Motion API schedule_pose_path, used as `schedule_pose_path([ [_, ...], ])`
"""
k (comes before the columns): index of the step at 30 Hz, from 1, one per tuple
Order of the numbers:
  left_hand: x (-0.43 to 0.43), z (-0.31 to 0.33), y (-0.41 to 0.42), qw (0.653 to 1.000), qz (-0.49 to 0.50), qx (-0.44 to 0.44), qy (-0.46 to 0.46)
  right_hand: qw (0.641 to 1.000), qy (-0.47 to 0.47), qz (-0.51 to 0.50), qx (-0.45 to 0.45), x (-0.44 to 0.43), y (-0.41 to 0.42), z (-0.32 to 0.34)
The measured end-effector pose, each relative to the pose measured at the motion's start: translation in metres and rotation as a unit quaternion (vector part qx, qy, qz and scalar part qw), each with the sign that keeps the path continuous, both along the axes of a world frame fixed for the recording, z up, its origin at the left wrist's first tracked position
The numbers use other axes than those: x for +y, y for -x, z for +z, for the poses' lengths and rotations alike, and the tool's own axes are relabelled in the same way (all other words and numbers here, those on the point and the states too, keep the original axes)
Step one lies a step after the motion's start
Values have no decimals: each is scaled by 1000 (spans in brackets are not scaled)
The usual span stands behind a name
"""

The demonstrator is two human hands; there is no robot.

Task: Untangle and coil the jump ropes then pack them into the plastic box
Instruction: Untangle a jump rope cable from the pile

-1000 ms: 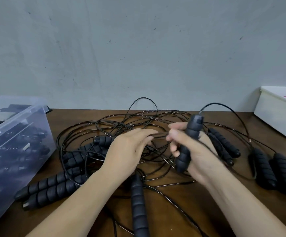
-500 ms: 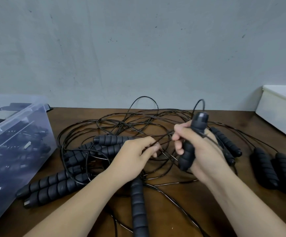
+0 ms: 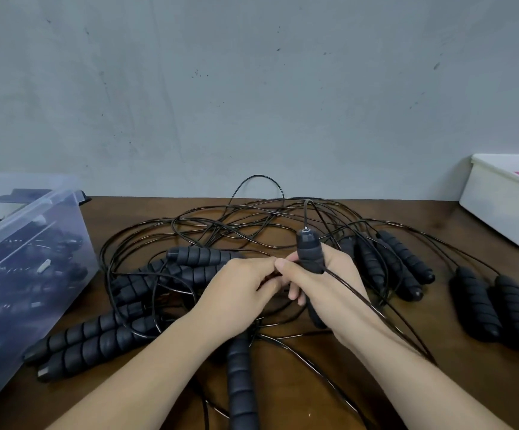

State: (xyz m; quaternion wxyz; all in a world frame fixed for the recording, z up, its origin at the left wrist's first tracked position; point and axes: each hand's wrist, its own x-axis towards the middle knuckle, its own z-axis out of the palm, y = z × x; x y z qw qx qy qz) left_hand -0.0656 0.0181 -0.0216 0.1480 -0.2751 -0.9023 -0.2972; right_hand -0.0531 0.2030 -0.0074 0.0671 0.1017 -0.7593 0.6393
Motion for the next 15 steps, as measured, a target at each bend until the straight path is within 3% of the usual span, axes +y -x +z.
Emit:
schedule_pose_path([
  [3,0,-2,1,999,24,-31,33,999,29,39,-13,1,-2,5],
  [10,-8,5,6,997,38,-53,-47,951,304,28,-38,27,0,31],
  [13,-13,9,7,996,56,-26,-63,954,297,20,-39,30,5,30],
  [15,-15,11,6,996,63,-6,-62,969,243,11,-33,26,5,24],
])
